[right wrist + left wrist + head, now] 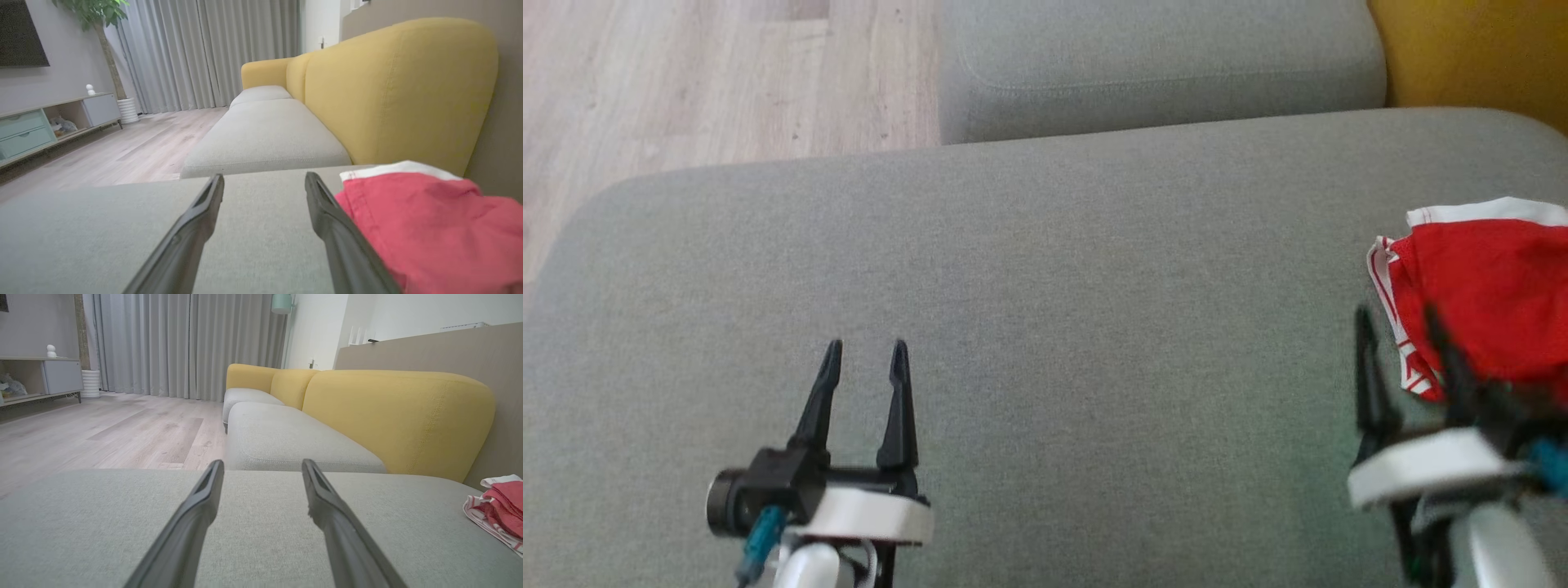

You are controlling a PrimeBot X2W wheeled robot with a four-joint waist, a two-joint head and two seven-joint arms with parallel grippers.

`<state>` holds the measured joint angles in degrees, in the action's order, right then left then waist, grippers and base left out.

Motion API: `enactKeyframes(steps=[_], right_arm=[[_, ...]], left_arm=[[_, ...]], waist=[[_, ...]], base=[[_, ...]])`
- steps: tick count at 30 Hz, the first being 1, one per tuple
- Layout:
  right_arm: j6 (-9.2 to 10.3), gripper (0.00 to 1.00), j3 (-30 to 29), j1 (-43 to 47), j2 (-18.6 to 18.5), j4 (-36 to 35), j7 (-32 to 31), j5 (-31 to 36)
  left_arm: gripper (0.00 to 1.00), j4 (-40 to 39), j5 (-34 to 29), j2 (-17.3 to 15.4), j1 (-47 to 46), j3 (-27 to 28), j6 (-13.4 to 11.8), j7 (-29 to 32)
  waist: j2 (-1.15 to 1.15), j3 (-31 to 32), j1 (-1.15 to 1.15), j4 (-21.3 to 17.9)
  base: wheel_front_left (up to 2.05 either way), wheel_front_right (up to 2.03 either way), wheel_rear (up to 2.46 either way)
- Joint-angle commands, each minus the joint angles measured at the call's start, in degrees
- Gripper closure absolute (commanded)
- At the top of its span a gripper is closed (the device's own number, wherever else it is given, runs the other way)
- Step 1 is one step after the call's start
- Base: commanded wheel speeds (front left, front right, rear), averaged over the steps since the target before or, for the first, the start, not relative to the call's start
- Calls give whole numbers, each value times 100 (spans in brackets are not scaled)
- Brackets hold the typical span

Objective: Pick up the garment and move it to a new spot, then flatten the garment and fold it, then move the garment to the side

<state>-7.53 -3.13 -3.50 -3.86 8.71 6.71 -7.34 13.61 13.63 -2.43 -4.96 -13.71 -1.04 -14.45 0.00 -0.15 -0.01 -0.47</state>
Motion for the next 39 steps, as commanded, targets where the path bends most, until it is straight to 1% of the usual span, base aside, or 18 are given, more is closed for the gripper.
enactKeyframes(steps=[1, 2, 3, 4, 7, 11, 17, 21, 29, 34, 39], right_arm=[[4, 0, 175, -9, 25, -75, 188, -21], [4, 0, 189, 84, 53, 17, 299, -21], [4, 0, 202, 224, 84, 183, 445, -44], [4, 0, 222, 271, 90, 249, 500, -69], [4, 0, 329, 342, 95, 412, 622, -152], [4, 0, 381, 304, 97, 535, 705, -163], [4, 0, 377, 237, 97, 594, 767, -203], [4, 0, 394, 235, 98, 611, 788, -215], [4, 0, 434, 242, 98, 663, 801, -305], [4, 0, 449, 241, 98, 658, 805, -279], [4, 0, 444, 239, 98, 684, 801, -258]], left_arm=[[0, -214, 8, -44, -90, 166, -38, -55], [0, -224, 30, -44, -36, 177, -49, -55], [0, -254, -166, -44, 47, 241, -159, -55], [0, -285, -213, -44, 79, 263, -186, -55], [0, -367, -149, -44, 136, 337, -242, -55], [0, -406, -92, -44, 161, 396, -242, -55], [0, -318, 33, -44, 164, 404, -178, -55], [0, -294, 125, -44, 128, 423, -206, -55], [0, -232, 259, -44, 145, 431, -173, -55], [0, -170, 389, -44, 160, 468, -185, -55], [0, -40, 538, -44, 162, 486, -250, -55]], waist=[[0, 45, 1, 12], [0, 64, 1, 6], [0, 99, 1, -11], [0, 111, 1, -18], [0, 132, 1, -28], [0, 142, 1, -42], [0, 146, 1, -50], [0, 143, 1, -36], [0, 131, 1, -38], [0, 119, 1, -38], [0, 106, 1, -58]], base=[[0, 0, 0], [0, 0, 0], [0, 0, 0], [0, 0, 0], [0, 0, 0], [0, 0, 0], [0, 0, 0], [0, 0, 0], [0, 0, 0], [0, 0, 0], [0, 0, 0]])
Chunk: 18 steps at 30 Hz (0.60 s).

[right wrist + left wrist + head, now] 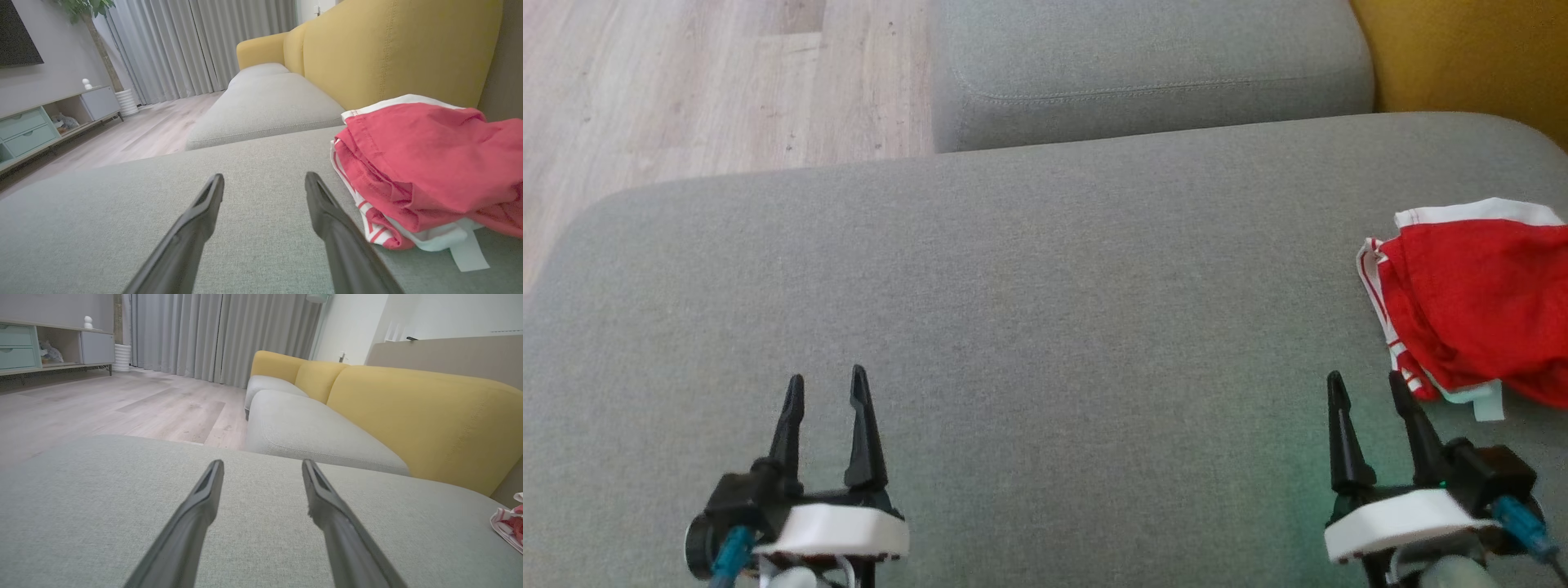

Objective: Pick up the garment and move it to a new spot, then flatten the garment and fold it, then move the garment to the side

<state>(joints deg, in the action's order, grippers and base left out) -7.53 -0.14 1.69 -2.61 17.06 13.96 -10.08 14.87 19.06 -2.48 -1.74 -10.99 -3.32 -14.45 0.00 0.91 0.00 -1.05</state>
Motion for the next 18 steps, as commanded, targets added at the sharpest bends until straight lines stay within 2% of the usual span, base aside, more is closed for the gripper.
enactKeyframes(steps=[1, 6, 18], right_arm=[[0, 100, 0, 0, 0, -1, 0, -1], [0, 100, 0, 157, 6, 395, -44, -36], [0, 100, -63, 66, 3, 328, -239, -825]], left_arm=[[100, -1, 1, 0, 0, 1, 2, 0], [100, 391, 44, 11, 169, -9, 3, 36], [100, 349, 745, 6, 108, 161, 107, 235]], waist=[[0, 0, 0, 0], [0, -4, 0, -3], [0, -14, 0, 7]], base=[[0, 0, 0], [0, 0, 0], [0, 0, 0]])
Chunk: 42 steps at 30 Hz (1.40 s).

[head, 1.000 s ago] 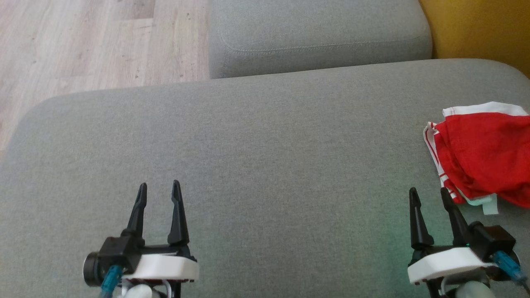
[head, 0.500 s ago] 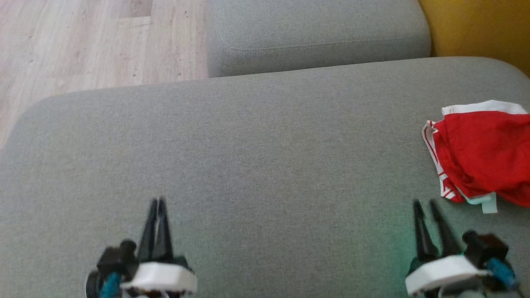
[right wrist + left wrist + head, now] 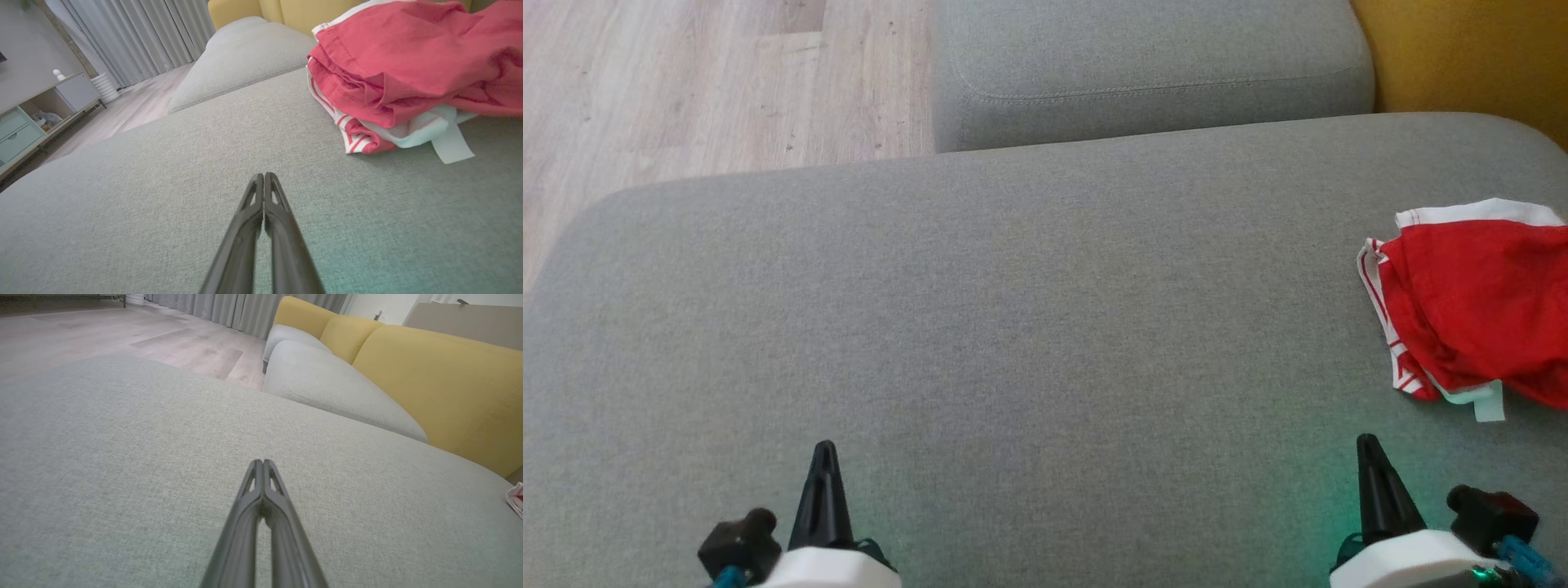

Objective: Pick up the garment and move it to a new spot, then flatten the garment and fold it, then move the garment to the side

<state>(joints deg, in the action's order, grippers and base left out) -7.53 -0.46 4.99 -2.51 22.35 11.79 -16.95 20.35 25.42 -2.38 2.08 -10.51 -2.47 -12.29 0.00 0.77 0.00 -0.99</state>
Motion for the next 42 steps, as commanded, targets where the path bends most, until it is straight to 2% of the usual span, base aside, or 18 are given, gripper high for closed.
enactKeyframes(steps=[1, 42], right_arm=[[0, 100, -36, -271, -7, -207, -38, -204], [2, 100, -246, -582, -18, -438, -696, -2894]], left_arm=[[100, -203, 168, -4, -279, 126, 30, 35], [100, -360, 2561, -21, -481, 705, 385, 712]], waist=[[0, -1, 0, 2], [0, -36, 0, 38]], base=[[0, 0, 0], [0, 0, 0]])
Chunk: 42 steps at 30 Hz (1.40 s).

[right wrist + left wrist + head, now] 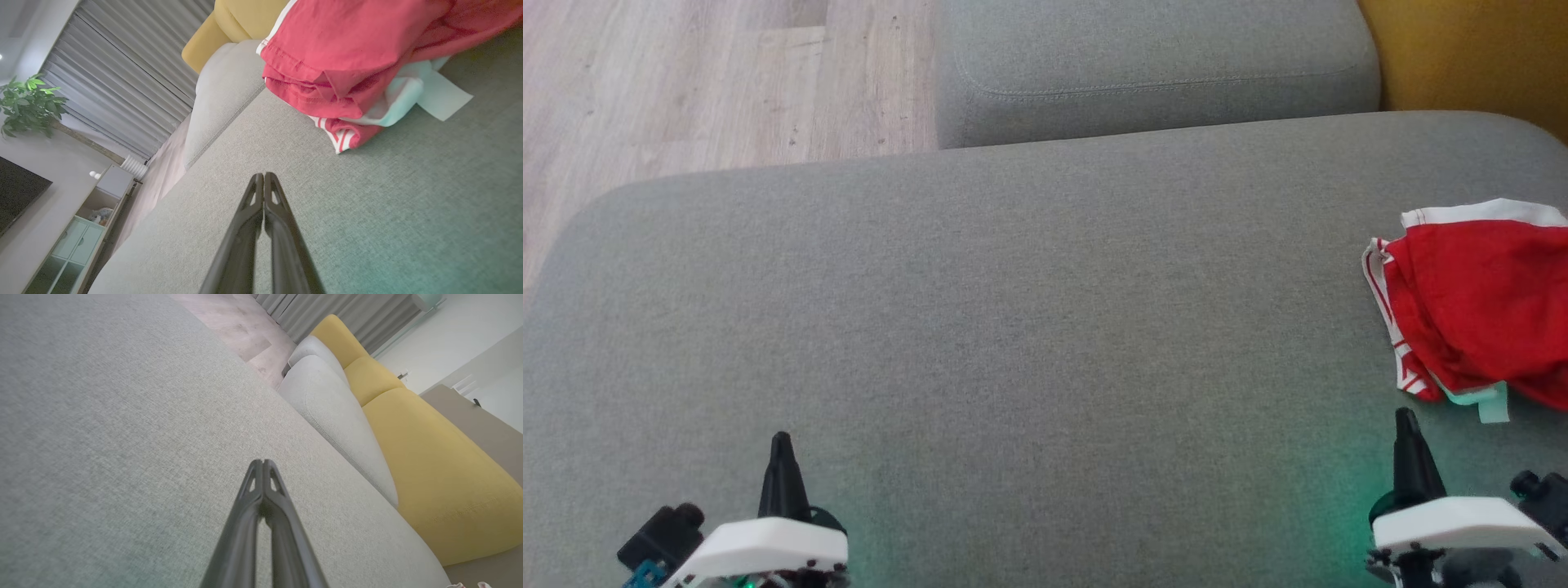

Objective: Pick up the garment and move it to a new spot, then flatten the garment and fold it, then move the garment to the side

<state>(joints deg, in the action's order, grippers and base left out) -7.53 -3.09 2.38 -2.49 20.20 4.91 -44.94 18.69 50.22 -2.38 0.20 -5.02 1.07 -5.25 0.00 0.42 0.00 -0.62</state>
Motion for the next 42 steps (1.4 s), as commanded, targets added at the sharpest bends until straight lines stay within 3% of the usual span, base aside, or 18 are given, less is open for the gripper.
enactKeyframes(steps=[1, 42], right_arm=[[2, 100, 12, -328, -20, -228, -24, -160], [3, 100, -192, -631, -31, -452, -665, -2783]], left_arm=[[100, -198, 138, -22, -297, 170, 40, 24], [100, -350, 2471, -38, -494, 734, 386, 684]], waist=[[0, -1, 0, 1], [0, -35, 0, 36]], base=[[0, 0, 0], [0, 0, 0]])
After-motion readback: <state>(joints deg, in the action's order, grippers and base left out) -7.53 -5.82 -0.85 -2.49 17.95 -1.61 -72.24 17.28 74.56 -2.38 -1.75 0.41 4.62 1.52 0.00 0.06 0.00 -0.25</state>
